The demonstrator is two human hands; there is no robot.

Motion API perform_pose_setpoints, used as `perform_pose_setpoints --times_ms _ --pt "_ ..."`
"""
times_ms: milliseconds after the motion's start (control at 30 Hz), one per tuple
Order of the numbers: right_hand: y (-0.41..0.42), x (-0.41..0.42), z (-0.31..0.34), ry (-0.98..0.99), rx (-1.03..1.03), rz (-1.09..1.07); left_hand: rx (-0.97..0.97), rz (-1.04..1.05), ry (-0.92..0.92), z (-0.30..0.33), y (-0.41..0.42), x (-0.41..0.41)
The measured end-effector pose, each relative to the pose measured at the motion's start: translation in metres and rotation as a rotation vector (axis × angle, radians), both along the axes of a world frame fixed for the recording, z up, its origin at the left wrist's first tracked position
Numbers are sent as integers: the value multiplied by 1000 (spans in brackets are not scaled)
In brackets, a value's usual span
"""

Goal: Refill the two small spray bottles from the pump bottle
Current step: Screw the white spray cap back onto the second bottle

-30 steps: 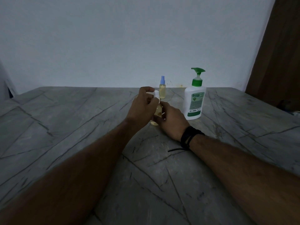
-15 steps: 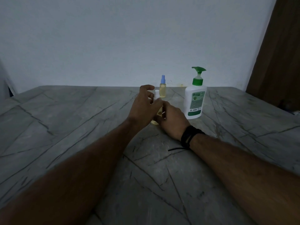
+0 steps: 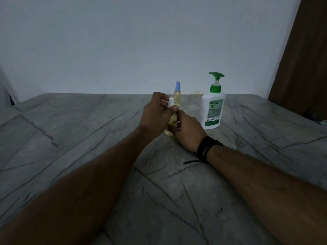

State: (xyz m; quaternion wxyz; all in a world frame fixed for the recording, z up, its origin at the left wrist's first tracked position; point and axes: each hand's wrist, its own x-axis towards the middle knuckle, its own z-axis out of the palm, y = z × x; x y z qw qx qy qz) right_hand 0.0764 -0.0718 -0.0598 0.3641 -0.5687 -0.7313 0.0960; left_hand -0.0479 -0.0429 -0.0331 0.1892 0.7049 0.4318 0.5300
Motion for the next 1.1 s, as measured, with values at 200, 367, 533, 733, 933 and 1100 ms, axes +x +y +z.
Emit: perform_pose_setpoints --times_ms 200,367,533,733,933,1100 --pt "-1 0 -1 11 -11 -2 -37 -45 41 -8 -1 -4" --pt "-3 1 -1 66 8 23 -26 29 168 -14 3 -13" --pt "-18 20 3 48 128 -56 -12 64 204 -17 6 -13" --pt "-26 67 19 68 327 -415 -50 57 238 -20 12 -11" --pt "-1 78 20 215 64 -511 -32 47 266 -24 13 -12" --pt "22 75 11 275 35 -486 -33 45 288 -25 13 -13"
